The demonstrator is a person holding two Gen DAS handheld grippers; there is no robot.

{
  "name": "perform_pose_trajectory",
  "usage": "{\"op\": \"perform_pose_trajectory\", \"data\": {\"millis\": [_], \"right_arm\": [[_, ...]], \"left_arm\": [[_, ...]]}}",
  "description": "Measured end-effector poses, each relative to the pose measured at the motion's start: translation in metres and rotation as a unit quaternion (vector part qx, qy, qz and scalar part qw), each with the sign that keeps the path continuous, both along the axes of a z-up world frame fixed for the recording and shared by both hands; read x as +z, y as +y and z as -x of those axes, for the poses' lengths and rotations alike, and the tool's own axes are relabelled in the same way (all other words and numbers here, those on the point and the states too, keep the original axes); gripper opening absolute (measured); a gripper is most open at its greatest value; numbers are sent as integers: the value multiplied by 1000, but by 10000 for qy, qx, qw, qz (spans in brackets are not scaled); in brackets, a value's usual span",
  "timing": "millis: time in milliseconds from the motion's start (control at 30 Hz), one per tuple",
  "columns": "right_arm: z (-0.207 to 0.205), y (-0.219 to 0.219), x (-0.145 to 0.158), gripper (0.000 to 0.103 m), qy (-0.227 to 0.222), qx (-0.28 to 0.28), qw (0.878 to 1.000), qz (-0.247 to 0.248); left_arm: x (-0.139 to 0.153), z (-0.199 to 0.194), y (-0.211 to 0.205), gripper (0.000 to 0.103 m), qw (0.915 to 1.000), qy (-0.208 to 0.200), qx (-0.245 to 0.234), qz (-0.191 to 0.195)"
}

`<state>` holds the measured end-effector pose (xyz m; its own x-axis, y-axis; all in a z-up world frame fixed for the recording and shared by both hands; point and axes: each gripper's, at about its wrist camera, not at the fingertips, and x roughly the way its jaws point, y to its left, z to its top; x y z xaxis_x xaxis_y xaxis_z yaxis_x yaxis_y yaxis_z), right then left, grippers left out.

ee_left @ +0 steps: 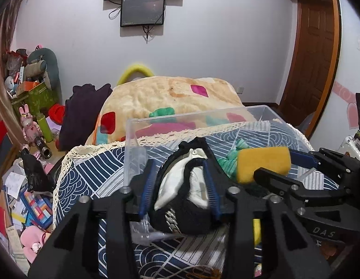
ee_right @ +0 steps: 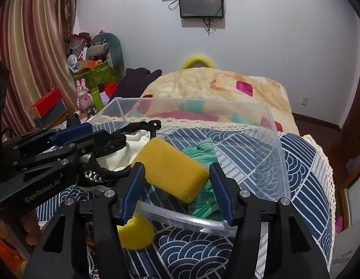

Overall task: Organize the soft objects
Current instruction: 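Lower the sponge into the clear box with the right tool while the left tool drops the black item in, then grasp the floral cloth with the right tool while the left tool grasps the white drawstring pouch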

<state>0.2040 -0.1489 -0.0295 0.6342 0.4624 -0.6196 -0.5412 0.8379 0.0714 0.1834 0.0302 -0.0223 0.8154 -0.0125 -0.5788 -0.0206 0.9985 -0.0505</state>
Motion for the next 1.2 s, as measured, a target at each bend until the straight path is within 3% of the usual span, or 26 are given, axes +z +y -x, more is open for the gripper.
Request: {"op": "perform_pose_trajectory", "data": {"millis": [100, 167, 300, 433, 600, 900, 1200], "right_arm": [[5, -4, 5, 57, -102, -32, 9999, -13], [9, -7, 10, 58, -180, -51, 9998, -55], [14, -13, 19, 70, -347, -93, 9992, -177], [23, -21, 31, 71, -507, -107, 9982, -305], [37, -32, 43, 74, -647, -112, 9964, -528], [68, -51, 42, 77, -795, -127, 9948, -617], [92, -49, 13, 78, -668, 2, 9975, -249]], "left_arm": [[6, 8, -4, 48, 9999, -116, -32, -94], [13, 15, -7, 55, 9995, -263, -88, -127], [30, 30, -11, 66, 9982, -554, -161, -145], [44, 45, -14, 79, 9970, -725, -245, -78], [50, 64, -16, 87, 9962, -823, -291, 11], [41, 97, -11, 94, 9968, -734, -312, -81], [5, 121, -11, 96, 9987, -298, -334, -240]]}}
